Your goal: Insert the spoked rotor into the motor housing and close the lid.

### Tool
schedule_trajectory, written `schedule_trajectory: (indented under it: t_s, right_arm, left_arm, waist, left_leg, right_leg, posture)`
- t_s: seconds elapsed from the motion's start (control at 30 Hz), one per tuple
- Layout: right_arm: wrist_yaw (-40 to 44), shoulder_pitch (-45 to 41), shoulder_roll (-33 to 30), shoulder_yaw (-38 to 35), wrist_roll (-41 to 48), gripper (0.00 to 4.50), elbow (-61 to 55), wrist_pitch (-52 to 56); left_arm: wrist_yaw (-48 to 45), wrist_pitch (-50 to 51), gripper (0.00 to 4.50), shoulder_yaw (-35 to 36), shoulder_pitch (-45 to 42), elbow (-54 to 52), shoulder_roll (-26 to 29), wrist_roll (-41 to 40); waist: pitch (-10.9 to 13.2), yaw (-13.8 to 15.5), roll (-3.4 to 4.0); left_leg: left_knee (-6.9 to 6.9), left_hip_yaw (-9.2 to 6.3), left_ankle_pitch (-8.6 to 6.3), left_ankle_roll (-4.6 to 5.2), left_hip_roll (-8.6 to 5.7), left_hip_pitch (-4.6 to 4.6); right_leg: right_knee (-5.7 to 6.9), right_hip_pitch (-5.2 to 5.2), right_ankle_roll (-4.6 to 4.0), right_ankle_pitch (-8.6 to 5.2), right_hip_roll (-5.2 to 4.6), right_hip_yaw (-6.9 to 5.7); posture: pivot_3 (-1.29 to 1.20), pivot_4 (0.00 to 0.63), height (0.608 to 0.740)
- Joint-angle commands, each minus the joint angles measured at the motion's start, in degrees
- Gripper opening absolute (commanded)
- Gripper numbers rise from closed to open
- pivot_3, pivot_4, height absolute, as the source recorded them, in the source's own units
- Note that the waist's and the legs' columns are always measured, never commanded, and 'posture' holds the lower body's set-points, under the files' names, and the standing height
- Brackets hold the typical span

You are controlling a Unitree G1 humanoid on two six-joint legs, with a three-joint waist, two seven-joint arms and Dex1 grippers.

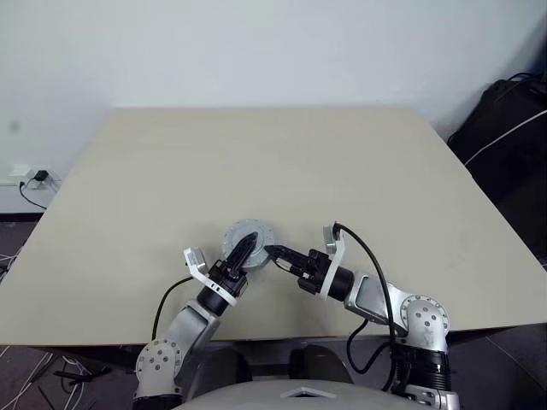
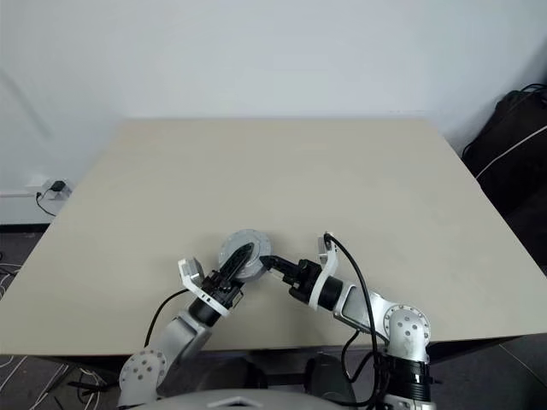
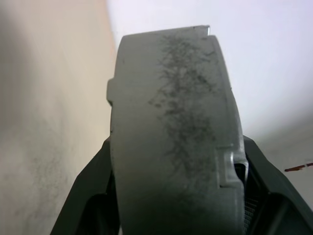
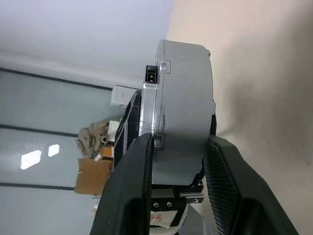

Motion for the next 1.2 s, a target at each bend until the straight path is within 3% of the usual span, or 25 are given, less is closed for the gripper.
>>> schedule_trajectory:
  t_s: [0.03,0.33,0.47,0.6,0.9,1.2]
  right_arm:
    - [3.3,-0.5,-3.4,3.1,-9.8,1.76,-5.4,-6.4]
    - [13.4,2.3,-14.7,19.7,-43.1,4.49,-10.5,-28.5]
    - [15.8,4.3,-16.4,24.4,-53.3,4.5,-11.0,-37.4]
    - [17.2,7.5,-15.7,24.6,-58.9,4.5,-11.2,-45.7]
    - [19.5,13.6,-16.0,22.2,-63.5,4.5,-9.9,-51.6]
    - [17.4,16.4,-12.2,21.1,-68.6,4.5,-10.4,-57.2]
  left_arm:
    - [0.7,-1.4,2.26,-0.6,-0.3,-1.0,-4.0,0.9]
    - [3.3,-5.9,2.11,0.6,-3.0,0.1,-3.7,4.8]
    - [4.3,-6.5,2.11,1.7,-4.9,1.1,-3.1,5.3]
    - [5.6,-6.4,2.11,3.8,-8.5,3.8,-2.1,6.3]
    - [6.8,-7.1,2.11,7.9,-20.3,15.1,-1.1,13.4]
    - [6.8,-9.4,2.11,11.1,-33.9,31.6,-2.4,23.3]
  waist:
    - [0.0,0.0,-0.02]
    - [-0.2,0.2,-0.1]
    - [-0.3,0.2,-0.21]
    - [-0.3,0.4,-0.34]
    - [-0.6,0.5,-0.7]
    - [-0.7,0.5,-0.88]
  left_leg:
    - [0.01,0.01,0.0,0.0,0.0,0.0]
    - [0.08,0.07,0.01,0.02,-0.01,0.02]
    - [0.1,0.11,0.03,-0.01,-0.02,0.03]
    - [0.1,0.1,0.04,-0.03,-0.01,0.03]
    - [0.2,0.11,0.05,-0.04,-0.02,0.08]
    - [0.21,0.1,0.1,-0.13,-0.03,0.08]
  right_leg:
    - [0.0,0.0,0.0,0.0,0.0,0.01]
    - [0.01,0.02,-0.03,-0.02,0.03,0.07]
    - [0.02,0.04,-0.02,-0.02,0.03,0.1]
    - [0.02,0.07,-0.02,-0.02,0.08,0.1]
    - [0.02,0.17,0.03,0.02,0.16,0.14]
    - [0.07,0.2,0.04,0.03,0.46,0.15]
  posture:
    - [0.0,0.0,0.74]
    - [0.0,0.0,0.74]
    - [0.0,0.0,0.74]
    - [0.0,0.0,0.74]
    - [0.0,0.0,0.74]
    - [0.0,0.0,0.74]
